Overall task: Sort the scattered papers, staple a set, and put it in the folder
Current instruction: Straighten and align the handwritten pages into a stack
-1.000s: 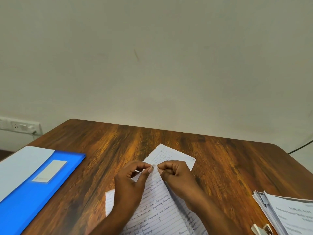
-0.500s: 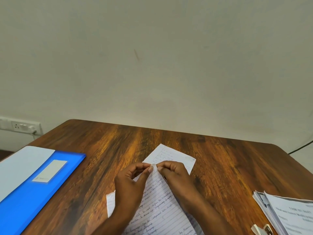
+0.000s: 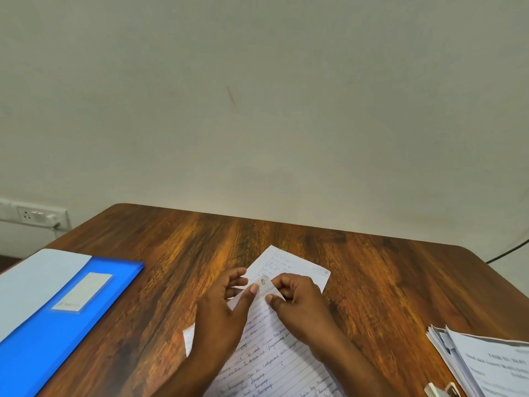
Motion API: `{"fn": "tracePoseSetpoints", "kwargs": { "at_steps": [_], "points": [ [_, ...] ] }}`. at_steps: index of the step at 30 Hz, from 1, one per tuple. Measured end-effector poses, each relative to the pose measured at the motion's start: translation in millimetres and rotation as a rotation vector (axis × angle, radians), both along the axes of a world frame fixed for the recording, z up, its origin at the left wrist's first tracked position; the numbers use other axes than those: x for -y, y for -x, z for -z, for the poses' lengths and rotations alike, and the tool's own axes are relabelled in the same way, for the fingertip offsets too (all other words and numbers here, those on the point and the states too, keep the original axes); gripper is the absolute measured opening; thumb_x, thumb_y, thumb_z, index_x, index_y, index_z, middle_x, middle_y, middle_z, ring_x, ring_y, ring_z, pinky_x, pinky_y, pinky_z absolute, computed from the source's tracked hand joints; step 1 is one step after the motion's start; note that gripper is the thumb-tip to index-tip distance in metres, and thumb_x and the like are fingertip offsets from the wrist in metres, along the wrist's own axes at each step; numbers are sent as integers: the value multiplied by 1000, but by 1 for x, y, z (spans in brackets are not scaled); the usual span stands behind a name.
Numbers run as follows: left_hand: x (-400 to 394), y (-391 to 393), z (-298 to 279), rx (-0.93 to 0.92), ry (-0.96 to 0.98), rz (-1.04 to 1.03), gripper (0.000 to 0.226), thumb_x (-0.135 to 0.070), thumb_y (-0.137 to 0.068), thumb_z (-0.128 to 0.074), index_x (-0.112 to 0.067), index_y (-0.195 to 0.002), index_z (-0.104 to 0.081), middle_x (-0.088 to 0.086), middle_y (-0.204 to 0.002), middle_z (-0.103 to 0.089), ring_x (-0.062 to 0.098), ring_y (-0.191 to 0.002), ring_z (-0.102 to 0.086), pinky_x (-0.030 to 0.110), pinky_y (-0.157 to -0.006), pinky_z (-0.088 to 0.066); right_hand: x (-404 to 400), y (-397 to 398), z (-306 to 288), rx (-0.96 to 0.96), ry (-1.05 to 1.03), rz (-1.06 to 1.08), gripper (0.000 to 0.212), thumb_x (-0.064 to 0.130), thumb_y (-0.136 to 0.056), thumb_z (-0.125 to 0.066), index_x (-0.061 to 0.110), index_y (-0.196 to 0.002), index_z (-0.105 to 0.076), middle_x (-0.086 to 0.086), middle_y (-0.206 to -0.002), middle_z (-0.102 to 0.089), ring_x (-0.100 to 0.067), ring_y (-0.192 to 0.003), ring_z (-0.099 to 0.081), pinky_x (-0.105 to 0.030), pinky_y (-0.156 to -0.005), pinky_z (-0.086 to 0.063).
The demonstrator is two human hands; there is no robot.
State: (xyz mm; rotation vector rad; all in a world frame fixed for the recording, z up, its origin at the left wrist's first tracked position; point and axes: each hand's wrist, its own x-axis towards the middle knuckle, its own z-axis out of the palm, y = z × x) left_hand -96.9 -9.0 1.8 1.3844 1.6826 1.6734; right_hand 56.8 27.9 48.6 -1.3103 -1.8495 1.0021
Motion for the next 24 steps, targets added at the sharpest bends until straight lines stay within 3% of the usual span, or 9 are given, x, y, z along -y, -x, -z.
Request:
{"fn": "tracePoseSetpoints", "kwargs": {
  "at_steps": [3,6,12,17,21,24],
  "points": [
    [3,7,0,-165,59,117,34,-59,-96,-56,-39,-120,-67,-22,-111,-71,4,-102,-69,39,-83,-62,-6,-6,-1,-123,106,40,13,14,-99,-68,24,-99,-76,8,-96,-81,-8,-91,-78,-37,-87,-64],
    [5,5,0,-227,54,175,26,-51,-102,-51,-35,-109,-69,-19,-97,-74,6,-89,-72,41,-73,-61,-9,-8,2,-172,164,72,14,10,-98,-68,21,-98,-76,4,-96,-82,-14,-92,-79,-46,-89,-64],
    [1,3,4,-263,30,126,17,-35,-105,-52,-33,-106,-69,-20,-94,-73,6,-86,-70,36,-73,-60,-6,3,10,-139,169,66,15,14,-100,-65,25,-99,-75,9,-103,-80,-10,-98,-76,-40,-91,-63],
    [-3,3,7,-281,24,117,13,-30,-105,-57,-34,-102,-69,-20,-92,-72,5,-86,-69,31,-73,-58,-4,7,15,-111,173,68,12,17,-99,-66,25,-99,-75,9,-102,-79,-13,-97,-76,-43,-91,-63],
    [-4,7,6,-270,17,86,12,-25,-101,-64,-33,-98,-72,-21,-87,-72,2,-86,-69,16,-69,-50,-7,-1,13,-196,218,73,11,18,-100,-66,19,-96,-76,3,-96,-80,-14,-93,-77,-42,-90,-63],
    [-5,11,4,-252,47,86,13,-26,-100,-64,-33,-99,-75,-23,-93,-74,-1,-91,-68,17,-78,-50,-16,-13,17,27,-4,160,10,26,-101,-66,27,-99,-76,11,-100,-77,-7,-94,-72,-32,-87,-62]
  ]
}}
